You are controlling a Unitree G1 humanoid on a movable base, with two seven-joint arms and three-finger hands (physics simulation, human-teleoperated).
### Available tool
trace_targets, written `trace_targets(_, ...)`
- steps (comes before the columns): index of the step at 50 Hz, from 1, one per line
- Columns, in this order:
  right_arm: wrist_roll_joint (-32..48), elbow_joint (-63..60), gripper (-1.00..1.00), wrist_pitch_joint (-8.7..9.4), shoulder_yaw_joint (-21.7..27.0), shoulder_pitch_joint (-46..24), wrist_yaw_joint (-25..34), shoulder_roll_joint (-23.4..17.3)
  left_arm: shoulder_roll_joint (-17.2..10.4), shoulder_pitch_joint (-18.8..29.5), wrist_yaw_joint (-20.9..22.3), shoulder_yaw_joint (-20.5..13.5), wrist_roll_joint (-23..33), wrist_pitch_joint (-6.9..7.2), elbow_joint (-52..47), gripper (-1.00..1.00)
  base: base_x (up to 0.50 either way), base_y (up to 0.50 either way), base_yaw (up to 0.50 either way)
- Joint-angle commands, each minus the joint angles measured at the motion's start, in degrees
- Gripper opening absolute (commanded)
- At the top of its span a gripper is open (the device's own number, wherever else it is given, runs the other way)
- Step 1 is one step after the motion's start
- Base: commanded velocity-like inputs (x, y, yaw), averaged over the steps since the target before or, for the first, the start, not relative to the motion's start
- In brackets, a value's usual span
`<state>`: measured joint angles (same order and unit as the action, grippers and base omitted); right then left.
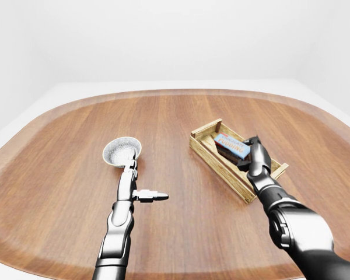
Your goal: Pick up the chocolate pudding and put it in the tray.
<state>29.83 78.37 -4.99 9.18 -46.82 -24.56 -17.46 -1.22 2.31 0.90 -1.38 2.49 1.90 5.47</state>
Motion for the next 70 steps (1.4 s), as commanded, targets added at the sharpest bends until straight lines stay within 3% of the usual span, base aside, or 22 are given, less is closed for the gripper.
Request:
trace_targets(1,-0.87,-0.03,-1.00,-0.01,0.54,-0.16,-0.81,-0.12,0.00,0.03,0.27,-0.20,-0.62,0.16,-0.21,1.00,0.00,0.00,0.00)
trace_targets(18,-1.07,-0.02,-0.99,-0.01,0.69,0.14,-1.09,-0.08,0.01,0.05,0.19,-0.22,-0.67,0.53,-0.49,1.00,0.00,0.00,0.00)
trace_targets(20,-1.23,-0.05,-0.79,-0.01,0.72,0.00,-0.89,-0.16,0.02,0.05,0.19,-0.22,-0.69,0.51,-0.48,1.00,0.00,0.00,0.00)
trace_targets(23,-1.29,-0.03,1.00,-0.01,0.67,0.08,-0.99,-0.12,0.01,0.05,0.20,-0.22,-0.68,0.51,-0.48,1.00,0.00,0.00,0.00)
trace_targets(70,0.85,-0.32,1.00,-0.01,-0.69,-0.30,-5.44,-1.43,0.01,0.05,0.19,-0.22,-0.67,0.51,-0.48,1.00,0.00,0.00,0.00)
